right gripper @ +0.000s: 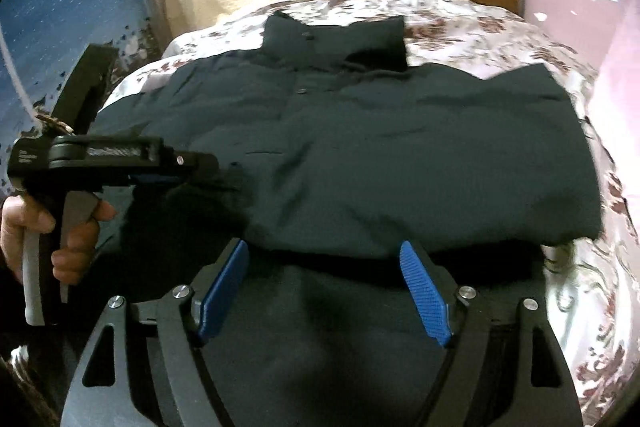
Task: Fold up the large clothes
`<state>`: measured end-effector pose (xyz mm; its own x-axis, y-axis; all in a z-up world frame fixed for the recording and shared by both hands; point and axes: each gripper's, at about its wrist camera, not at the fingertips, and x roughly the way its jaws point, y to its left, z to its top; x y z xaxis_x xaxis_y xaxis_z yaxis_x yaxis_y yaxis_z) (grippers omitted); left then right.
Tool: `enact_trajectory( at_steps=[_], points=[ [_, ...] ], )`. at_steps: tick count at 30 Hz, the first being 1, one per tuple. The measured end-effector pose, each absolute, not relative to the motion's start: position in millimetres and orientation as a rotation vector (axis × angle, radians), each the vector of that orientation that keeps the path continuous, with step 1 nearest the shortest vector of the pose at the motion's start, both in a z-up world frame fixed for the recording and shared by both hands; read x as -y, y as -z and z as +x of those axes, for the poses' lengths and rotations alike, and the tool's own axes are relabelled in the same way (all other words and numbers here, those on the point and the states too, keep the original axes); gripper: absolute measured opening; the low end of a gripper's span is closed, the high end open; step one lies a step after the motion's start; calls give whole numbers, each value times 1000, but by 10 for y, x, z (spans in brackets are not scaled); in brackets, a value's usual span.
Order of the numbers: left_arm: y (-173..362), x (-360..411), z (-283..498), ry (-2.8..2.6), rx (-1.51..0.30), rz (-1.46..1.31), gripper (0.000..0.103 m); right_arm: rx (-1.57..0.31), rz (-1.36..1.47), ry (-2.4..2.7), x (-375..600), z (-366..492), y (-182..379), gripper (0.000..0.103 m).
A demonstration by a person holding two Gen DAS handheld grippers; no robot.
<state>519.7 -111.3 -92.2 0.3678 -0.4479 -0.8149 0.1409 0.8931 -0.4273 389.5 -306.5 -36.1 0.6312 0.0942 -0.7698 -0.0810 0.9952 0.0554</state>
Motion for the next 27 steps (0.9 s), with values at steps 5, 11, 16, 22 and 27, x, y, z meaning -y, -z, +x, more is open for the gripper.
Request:
enact_trajectory(
  at_steps=[5, 11, 16, 22, 27],
  points=[
    [758, 1204, 5178, 361, -1046, -287, 7, -830, 62, -38, 3384, 3795, 277, 74],
    [238, 999, 5071, 239, -851, -180, 6, -700, 128, 24, 3682, 3721, 27, 74],
    [-48, 587, 5011, 56, -725, -71, 4, -666, 152, 83, 3814, 3906, -58, 74],
    [178, 299, 5106, -22, -803, -15, 4, -764, 164, 128, 3938, 4555, 306, 72],
    [600, 399, 5145, -55, -844, 65, 4, -920, 119, 147, 3868, 4989, 817, 60]
  ],
)
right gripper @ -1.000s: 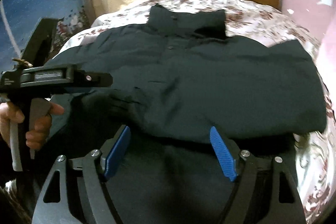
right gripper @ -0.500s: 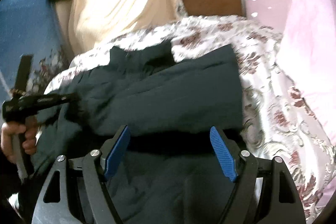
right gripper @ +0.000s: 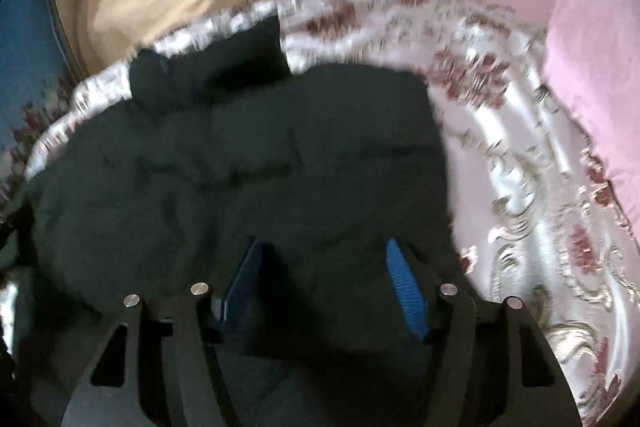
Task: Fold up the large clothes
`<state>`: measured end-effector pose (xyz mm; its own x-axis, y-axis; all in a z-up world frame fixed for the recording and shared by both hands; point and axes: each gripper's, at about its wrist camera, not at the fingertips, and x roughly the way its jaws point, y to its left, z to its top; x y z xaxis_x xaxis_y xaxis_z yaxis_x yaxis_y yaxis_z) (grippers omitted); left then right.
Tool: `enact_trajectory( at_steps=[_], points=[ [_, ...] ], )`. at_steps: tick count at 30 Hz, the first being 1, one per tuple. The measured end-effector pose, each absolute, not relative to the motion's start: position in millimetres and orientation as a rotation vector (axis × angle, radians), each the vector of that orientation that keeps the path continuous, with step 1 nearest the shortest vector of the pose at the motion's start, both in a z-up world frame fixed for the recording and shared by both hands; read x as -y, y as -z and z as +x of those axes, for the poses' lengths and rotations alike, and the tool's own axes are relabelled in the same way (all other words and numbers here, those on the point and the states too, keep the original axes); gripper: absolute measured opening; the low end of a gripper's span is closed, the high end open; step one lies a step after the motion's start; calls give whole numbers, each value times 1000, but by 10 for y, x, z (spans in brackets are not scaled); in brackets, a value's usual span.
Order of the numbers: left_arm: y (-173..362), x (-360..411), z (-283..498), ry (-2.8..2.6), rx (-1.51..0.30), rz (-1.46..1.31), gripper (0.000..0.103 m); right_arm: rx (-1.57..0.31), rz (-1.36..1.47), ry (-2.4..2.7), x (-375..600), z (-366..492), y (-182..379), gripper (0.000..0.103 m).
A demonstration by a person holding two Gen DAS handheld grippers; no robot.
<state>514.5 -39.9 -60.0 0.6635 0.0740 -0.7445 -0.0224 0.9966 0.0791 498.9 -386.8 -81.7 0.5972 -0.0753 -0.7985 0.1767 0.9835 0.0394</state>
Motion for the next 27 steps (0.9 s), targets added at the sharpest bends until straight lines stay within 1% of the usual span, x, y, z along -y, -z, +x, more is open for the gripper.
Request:
enact_trajectory(
  at_steps=[3, 11, 14, 15, 16, 17, 18, 19, 22, 27],
  points=[
    [781, 402, 5198, -60, -870, 74, 4, -948, 98, 157, 3807, 5060, 986, 61],
    [889, 518, 5178, -74, -859, 130, 5, -929, 75, 173, 3698, 5083, 1116, 65],
    [827, 443, 5158, -62, -860, 96, 9, -913, 79, 172, 3693, 5026, 1071, 69],
    [796, 395, 5139, -56, -866, 75, 14, -900, 78, 173, 3685, 4985, 1025, 71],
    [767, 356, 5118, -54, -871, 62, 26, -890, 77, 179, 3675, 4940, 985, 73],
    [741, 314, 5096, -47, -878, 48, 33, -872, 83, 186, 3654, 4875, 915, 76],
    [693, 251, 5052, -26, -882, 26, 52, -851, 99, 177, 3622, 4809, 839, 79],
    [651, 202, 5012, -19, -877, 12, 69, -843, 107, 168, 3588, 4766, 791, 80],
    [456, 2, 4805, -16, -837, -35, 81, -817, 105, 121, 3320, 4635, 562, 80],
    [283, -421, 4495, -63, -872, -91, 84, -797, 51, 2, 2688, 4506, 291, 82]
  ],
)
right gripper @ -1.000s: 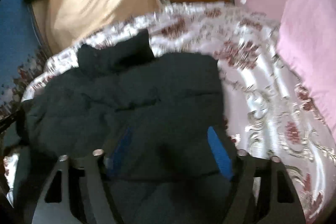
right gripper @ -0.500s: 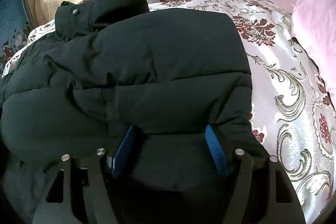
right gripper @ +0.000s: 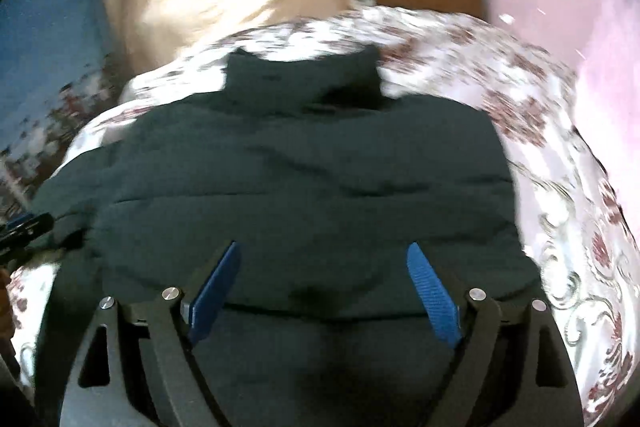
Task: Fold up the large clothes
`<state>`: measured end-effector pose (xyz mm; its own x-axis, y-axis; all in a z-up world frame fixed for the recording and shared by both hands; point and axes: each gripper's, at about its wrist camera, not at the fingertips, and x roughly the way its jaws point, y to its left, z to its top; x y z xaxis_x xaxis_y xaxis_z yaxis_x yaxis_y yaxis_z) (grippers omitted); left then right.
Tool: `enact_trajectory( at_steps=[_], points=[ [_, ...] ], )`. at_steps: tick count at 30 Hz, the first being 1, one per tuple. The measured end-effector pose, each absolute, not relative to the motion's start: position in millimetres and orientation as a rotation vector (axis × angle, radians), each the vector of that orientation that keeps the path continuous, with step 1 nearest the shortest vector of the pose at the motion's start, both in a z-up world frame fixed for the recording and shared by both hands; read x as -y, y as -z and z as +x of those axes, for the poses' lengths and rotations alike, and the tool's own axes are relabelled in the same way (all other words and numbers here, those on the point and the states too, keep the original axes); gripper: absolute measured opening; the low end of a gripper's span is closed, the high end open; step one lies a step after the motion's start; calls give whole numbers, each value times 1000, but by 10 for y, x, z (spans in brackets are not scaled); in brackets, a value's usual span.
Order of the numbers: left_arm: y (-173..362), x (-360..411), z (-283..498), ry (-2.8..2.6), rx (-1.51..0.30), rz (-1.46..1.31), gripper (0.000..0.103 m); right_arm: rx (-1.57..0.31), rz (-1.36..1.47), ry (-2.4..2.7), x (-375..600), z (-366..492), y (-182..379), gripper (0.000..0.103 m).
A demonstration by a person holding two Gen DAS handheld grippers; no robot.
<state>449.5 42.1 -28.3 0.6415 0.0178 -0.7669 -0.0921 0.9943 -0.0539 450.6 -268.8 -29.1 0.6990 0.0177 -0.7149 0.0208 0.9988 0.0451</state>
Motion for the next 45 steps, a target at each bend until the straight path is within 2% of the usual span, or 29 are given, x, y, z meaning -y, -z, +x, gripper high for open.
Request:
enact_trajectory(
  at_steps=[7, 17, 24, 29, 32, 34, 35, 37, 40, 45],
  points=[
    [335, -1483, 3957, -124, -943, -316, 86, -761, -52, -115, 1632, 4524, 271, 83],
    [803, -2978, 3380, -339, -956, -754, 86, -769, -142, -153, 647, 4879, 468, 83],
    [1169, -3335, 3359, -388, -879, -964, 86, -869, -199, -107, 428, 5161, 771, 84],
    [1372, -3441, 3418, -386, -834, -1066, 83, -849, -216, -111, 389, 5086, 925, 93],
    [1405, -3523, 3449, -387, -787, -1092, 62, -848, -198, -123, 417, 5081, 948, 95],
    [1394, -3531, 3481, -391, -763, -1096, 40, -845, -190, -126, 424, 5104, 968, 95],
    [1384, -3555, 3454, -394, -751, -1093, 34, -841, -193, -125, 418, 5107, 977, 95],
    [1309, -3539, 3481, -411, -727, -1044, 11, -837, -198, -123, 414, 5130, 983, 95],
    [1087, -3480, 3450, -427, -670, -933, 7, -837, -196, -124, 415, 5139, 975, 96],
    [476, -3257, 3404, -417, -541, -723, 6, -793, -94, -189, 569, 4987, 721, 95]
  ],
)
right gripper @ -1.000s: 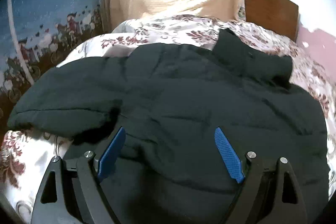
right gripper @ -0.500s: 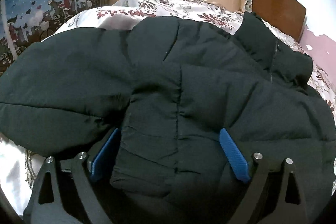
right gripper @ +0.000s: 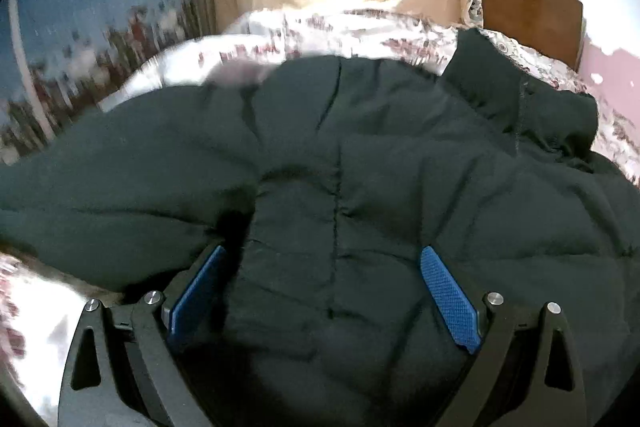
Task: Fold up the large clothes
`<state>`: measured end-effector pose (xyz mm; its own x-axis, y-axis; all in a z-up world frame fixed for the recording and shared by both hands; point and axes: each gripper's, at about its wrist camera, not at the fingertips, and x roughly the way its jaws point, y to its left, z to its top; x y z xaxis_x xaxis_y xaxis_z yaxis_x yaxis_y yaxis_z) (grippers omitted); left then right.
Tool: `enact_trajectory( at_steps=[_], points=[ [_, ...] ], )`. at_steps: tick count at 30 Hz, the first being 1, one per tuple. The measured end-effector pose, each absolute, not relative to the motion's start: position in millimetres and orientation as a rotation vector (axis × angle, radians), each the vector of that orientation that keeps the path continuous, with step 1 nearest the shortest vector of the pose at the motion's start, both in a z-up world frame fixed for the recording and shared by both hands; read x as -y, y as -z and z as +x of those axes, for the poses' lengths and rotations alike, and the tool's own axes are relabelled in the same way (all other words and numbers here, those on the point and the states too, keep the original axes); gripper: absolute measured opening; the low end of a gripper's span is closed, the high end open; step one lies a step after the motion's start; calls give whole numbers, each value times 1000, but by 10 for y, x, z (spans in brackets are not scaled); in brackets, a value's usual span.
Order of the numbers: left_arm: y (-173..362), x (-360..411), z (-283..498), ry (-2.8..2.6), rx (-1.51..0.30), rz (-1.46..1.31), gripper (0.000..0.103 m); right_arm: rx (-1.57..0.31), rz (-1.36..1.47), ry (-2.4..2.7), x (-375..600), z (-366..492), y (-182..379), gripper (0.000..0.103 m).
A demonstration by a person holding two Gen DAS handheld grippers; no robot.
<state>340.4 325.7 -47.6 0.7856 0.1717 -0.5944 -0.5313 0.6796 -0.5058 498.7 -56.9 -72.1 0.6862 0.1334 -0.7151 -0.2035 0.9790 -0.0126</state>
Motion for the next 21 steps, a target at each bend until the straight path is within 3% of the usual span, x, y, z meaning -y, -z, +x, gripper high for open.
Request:
enact_trajectory(
  at_steps=[11, 21],
  points=[
    [-757, -1939, 3742, -143, -422, -399, 6, -768, 20, -191, 1532, 4561, -29, 95],
    [-936, -276, 4204, 153, -474, -169, 5, -780, 97, -30, 2835, 4502, -235, 95]
  ],
)
